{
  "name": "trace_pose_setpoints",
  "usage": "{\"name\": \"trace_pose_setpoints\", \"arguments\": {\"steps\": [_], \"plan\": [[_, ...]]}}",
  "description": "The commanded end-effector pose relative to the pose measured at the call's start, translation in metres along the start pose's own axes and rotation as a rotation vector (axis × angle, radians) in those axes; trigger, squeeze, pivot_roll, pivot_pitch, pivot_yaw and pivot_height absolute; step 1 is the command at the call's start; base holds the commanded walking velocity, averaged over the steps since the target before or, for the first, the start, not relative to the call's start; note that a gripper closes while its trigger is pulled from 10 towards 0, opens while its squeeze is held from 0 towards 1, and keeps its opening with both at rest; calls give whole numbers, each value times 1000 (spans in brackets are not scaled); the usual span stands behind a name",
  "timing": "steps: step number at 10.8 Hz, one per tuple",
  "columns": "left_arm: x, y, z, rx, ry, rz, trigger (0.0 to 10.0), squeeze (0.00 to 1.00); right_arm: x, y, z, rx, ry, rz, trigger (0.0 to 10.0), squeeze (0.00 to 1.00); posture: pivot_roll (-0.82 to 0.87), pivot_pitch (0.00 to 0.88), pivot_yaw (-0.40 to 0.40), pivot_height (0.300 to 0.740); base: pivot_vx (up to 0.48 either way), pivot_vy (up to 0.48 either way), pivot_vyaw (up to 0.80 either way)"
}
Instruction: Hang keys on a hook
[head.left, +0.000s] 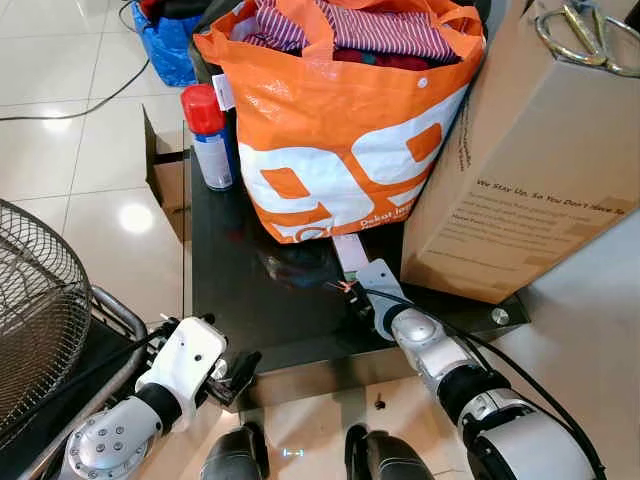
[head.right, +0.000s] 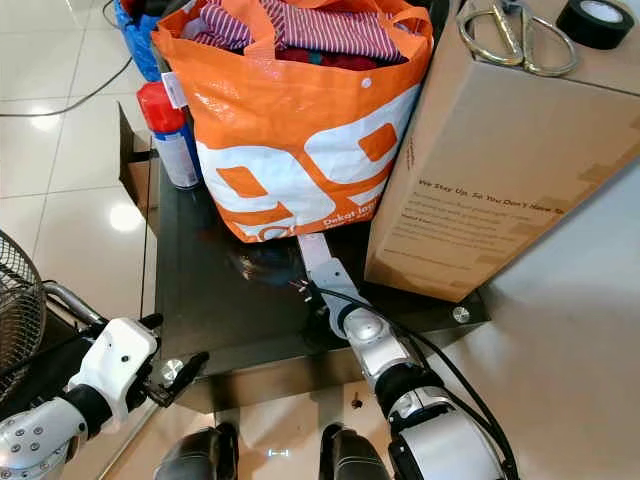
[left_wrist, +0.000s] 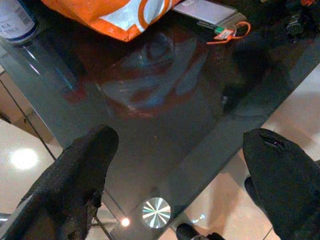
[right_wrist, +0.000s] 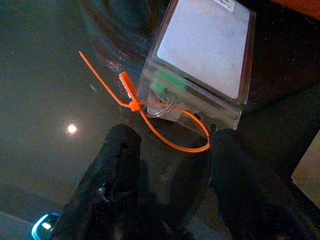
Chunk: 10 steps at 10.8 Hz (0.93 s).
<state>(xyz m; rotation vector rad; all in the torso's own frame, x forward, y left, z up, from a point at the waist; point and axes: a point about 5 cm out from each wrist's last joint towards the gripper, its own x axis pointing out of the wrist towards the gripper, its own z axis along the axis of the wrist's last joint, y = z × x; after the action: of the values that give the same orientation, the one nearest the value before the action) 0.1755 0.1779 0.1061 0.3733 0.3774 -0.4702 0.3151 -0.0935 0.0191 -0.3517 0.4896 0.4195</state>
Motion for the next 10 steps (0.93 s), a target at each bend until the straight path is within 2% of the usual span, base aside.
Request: {"name": "trace_pose_setpoints", "arguments": {"steps": [1, 2, 4, 6, 7, 9, 10], "plan": [[-2, -4, 2, 4, -4, -21, 10000, 694, -1, 0, -7, 22, 22, -8, 667, 0, 95, 244, -65, 740, 0, 0, 0], [-2, -4, 2, 3, -3, -21, 10000, 698, -1, -1, -8, 27, 21, -7, 0, 0, 93, 245, -64, 740, 0, 0, 0], [-1, -5, 3, -1, -7, -20, 10000, 698, -3, -4, -8, 51, -2, 20, 0, 0, 93, 245, -65, 740, 0, 0, 0], [0, -5, 3, -4, -12, -20, 10000, 698, -7, -4, -8, 28, -46, 138, 0, 0, 91, 243, -66, 740, 0, 0, 0], [0, -5, 4, -5, -15, -21, 10000, 690, -11, 0, -8, 29, -76, 263, 0, 0, 90, 241, -67, 740, 0, 0, 0], [1, -6, 4, -6, -19, -21, 10000, 694, -20, 4, -8, -20, -117, 406, 0, 0, 92, 238, -70, 740, 0, 0, 0], [1, -6, 4, -7, -22, -20, 10000, 694, -21, 3, -5, -55, -145, 373, 8196, 0, 92, 236, -71, 740, 0, 0, 0]]}}
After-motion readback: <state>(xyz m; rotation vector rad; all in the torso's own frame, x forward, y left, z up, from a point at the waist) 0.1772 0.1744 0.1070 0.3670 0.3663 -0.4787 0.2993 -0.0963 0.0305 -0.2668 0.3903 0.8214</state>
